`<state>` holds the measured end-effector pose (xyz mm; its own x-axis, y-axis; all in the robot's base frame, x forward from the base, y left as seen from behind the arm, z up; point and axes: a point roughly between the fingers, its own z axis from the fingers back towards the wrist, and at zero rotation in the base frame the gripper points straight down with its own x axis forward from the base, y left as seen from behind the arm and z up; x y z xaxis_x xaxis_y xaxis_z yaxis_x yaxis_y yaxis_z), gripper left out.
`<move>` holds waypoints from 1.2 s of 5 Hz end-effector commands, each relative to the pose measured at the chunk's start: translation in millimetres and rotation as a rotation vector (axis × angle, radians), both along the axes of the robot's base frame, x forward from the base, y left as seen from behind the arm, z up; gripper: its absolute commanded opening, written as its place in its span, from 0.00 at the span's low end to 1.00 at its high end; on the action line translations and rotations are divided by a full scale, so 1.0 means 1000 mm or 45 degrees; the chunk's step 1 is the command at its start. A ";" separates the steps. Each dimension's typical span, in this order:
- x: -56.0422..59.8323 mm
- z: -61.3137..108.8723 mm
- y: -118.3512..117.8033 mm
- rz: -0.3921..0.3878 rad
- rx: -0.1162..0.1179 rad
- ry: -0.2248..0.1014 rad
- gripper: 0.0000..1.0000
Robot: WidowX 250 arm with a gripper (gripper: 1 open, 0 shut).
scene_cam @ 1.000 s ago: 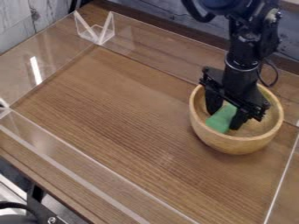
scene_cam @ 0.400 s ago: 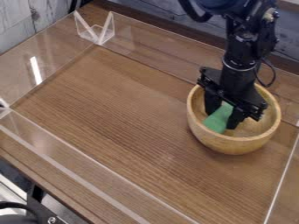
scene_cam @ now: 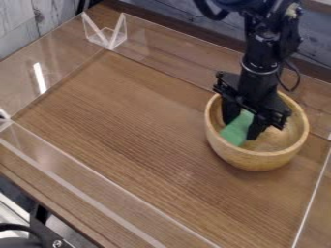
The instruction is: Move green stick from inside the wooden bowl to the table next to it
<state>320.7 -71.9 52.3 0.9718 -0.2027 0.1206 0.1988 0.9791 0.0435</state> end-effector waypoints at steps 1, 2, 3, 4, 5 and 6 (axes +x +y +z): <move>0.007 0.023 0.004 0.024 -0.027 -0.085 0.00; 0.007 0.027 0.007 0.038 -0.029 -0.088 0.00; 0.007 0.029 0.009 0.049 -0.031 -0.090 0.00; 0.007 0.034 0.012 0.064 -0.033 -0.095 0.00; 0.008 0.042 0.018 0.093 -0.039 -0.105 0.00; 0.010 0.045 0.019 0.113 -0.048 -0.110 0.00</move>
